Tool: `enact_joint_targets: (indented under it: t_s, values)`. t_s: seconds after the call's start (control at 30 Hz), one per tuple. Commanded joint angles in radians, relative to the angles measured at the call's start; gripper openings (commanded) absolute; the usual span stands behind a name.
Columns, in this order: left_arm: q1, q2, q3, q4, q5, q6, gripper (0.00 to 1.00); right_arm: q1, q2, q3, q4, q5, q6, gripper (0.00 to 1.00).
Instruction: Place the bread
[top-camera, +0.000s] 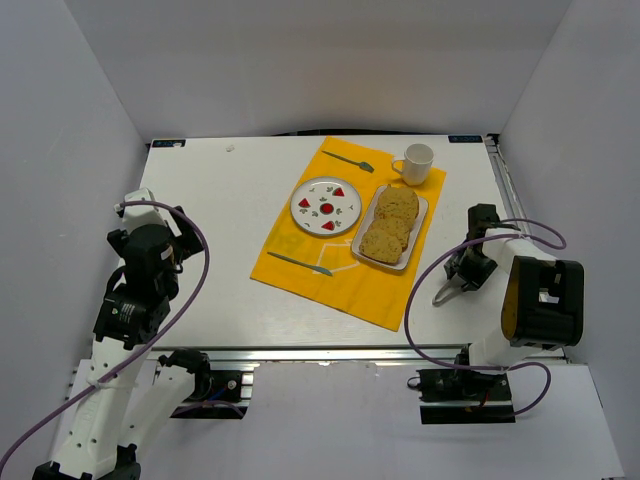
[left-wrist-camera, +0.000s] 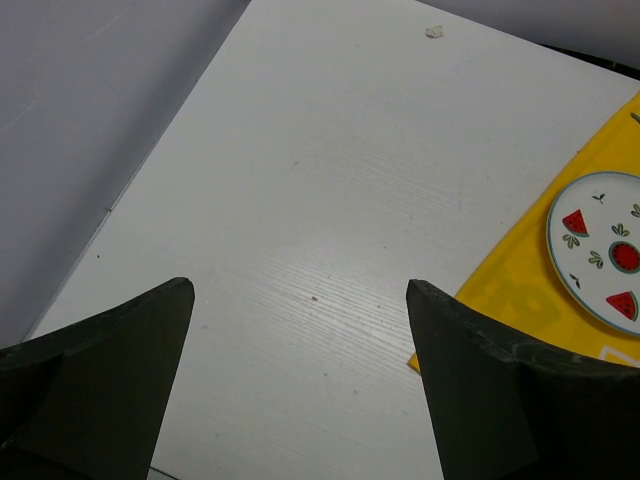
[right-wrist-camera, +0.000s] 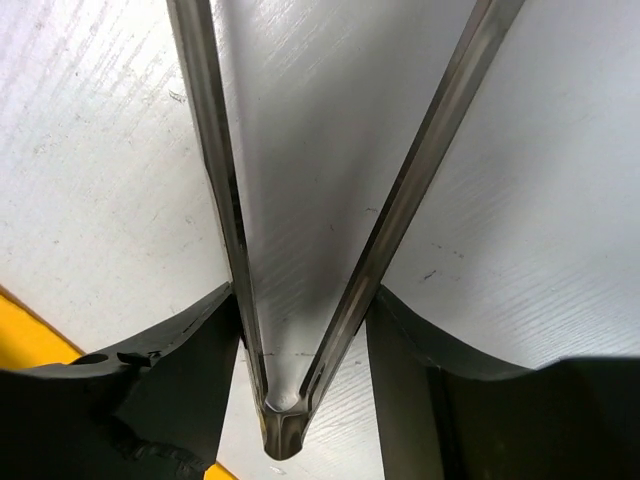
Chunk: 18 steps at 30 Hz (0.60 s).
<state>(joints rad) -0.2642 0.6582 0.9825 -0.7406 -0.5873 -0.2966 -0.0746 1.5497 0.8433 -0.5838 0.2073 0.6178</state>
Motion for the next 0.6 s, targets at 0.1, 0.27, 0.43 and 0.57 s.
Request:
enact_joint_targets:
  t_s: [0.1,0.27,0.43,0.57]
  values:
    - [-0.003,-0.003,0.008,-0.008,-0.008,0.013,0.98,-0.013,-0.026,-0.013,0.136,0.098,0.034,0.56]
    - [-0.003,-0.002,0.008,0.007,0.0,0.024,0.98,-0.011,-0.195,0.016,0.047,0.133,0.06,0.55]
    - [-0.001,0.001,-0.005,0.032,0.027,0.022,0.98,-0.011,-0.338,0.08,-0.053,0.138,0.037,0.55]
    - [-0.003,-0.002,-0.024,0.047,0.049,0.022,0.98,-0.01,-0.427,0.129,-0.126,0.119,-0.027,0.54]
